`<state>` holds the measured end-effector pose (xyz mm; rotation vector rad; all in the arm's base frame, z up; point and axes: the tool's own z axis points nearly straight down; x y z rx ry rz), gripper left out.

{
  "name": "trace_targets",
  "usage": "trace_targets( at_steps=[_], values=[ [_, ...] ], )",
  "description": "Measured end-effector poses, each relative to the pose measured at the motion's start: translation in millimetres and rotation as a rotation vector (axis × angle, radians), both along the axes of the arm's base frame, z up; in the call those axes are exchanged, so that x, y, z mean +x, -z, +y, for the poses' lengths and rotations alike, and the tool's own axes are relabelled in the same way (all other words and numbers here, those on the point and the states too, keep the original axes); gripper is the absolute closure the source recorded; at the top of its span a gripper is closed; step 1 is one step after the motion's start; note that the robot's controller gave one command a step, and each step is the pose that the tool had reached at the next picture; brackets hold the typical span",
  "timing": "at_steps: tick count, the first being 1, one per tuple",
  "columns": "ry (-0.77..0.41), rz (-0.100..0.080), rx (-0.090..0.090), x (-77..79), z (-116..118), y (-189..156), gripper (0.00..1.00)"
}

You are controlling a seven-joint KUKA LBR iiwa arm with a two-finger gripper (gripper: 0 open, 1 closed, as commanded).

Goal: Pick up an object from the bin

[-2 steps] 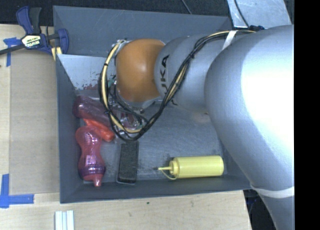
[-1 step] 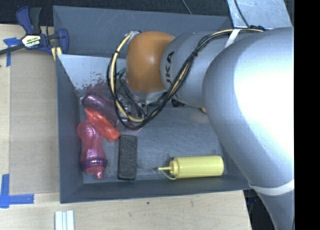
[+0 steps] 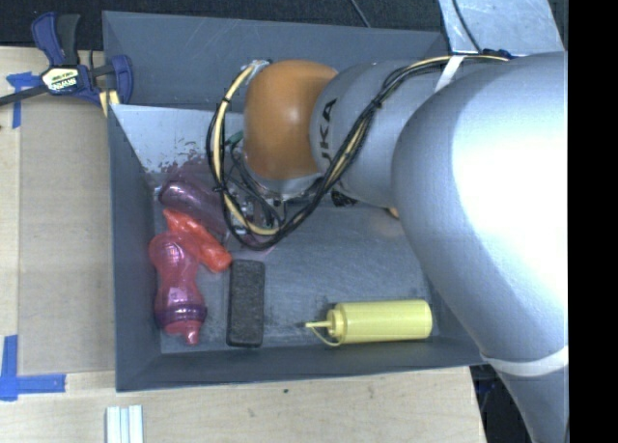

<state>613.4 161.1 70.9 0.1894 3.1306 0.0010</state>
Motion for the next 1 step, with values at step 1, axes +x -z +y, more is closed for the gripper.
trace_targets(
  at_steps=[1],
  values=[
    [0.000,0.004,0.000,-1.2,-0.4,-26.8,1.00]
  ],
)
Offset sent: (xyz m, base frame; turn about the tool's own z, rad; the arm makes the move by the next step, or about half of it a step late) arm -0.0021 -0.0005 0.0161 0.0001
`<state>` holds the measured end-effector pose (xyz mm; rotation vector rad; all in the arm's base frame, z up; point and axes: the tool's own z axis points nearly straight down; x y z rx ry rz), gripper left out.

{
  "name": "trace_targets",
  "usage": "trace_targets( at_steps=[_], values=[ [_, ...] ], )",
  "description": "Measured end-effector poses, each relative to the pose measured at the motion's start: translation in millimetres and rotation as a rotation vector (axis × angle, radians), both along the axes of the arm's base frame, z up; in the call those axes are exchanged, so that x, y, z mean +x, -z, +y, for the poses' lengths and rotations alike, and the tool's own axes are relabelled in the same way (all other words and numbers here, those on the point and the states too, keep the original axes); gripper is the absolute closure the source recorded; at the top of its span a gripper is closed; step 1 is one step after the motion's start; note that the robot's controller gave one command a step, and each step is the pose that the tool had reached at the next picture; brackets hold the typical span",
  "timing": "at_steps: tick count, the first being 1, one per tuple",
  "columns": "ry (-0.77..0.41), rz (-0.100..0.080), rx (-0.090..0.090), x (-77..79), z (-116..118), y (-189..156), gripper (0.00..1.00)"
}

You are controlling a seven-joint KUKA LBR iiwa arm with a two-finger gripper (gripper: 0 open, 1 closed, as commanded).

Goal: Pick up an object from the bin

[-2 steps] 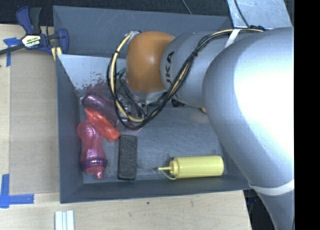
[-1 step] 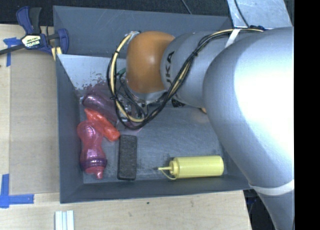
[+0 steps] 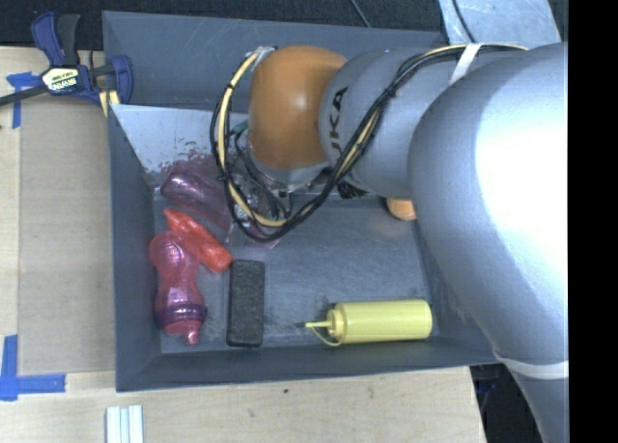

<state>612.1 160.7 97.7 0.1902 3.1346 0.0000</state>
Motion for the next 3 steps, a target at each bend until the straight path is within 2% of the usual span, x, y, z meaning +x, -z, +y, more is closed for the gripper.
trace_targets(
  at_steps=[1,3],
  values=[
    [0.000,-0.005,0.001,1.5,0.3,-22.5,1.00],
    [0.000,-0.011,0.003,2.8,0.1,-42.6,1.00]
  ],
)
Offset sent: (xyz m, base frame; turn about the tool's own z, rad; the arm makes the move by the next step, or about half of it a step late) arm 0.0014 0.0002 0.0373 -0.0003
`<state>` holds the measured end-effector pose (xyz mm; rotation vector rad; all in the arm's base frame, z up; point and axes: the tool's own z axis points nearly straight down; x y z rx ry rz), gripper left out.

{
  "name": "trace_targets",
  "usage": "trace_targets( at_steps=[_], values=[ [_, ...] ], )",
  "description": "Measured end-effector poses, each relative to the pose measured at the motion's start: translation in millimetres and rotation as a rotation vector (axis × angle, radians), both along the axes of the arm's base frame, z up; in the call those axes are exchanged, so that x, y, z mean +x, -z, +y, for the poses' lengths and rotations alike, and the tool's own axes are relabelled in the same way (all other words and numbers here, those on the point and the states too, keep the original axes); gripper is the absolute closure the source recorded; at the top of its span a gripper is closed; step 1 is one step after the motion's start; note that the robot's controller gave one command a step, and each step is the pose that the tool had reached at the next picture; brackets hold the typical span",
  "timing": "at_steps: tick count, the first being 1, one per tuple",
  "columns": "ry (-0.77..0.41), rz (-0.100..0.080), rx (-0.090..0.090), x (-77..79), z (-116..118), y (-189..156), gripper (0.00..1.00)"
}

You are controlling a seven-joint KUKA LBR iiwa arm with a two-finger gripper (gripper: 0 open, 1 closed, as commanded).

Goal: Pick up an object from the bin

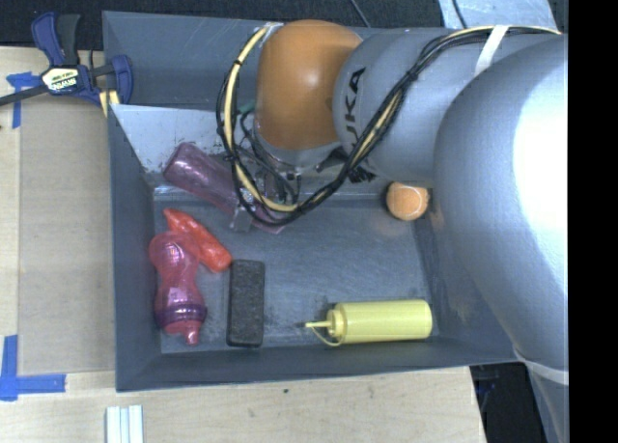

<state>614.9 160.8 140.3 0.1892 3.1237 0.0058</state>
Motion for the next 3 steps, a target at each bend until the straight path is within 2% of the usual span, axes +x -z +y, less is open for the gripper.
trace_targets(
  at_steps=[1,3],
  values=[
    [0.000,0.002,0.000,-0.6,-0.3,-16.9,1.00],
    [0.000,-0.005,0.002,1.0,-0.3,-38.1,1.00]
  ],
)
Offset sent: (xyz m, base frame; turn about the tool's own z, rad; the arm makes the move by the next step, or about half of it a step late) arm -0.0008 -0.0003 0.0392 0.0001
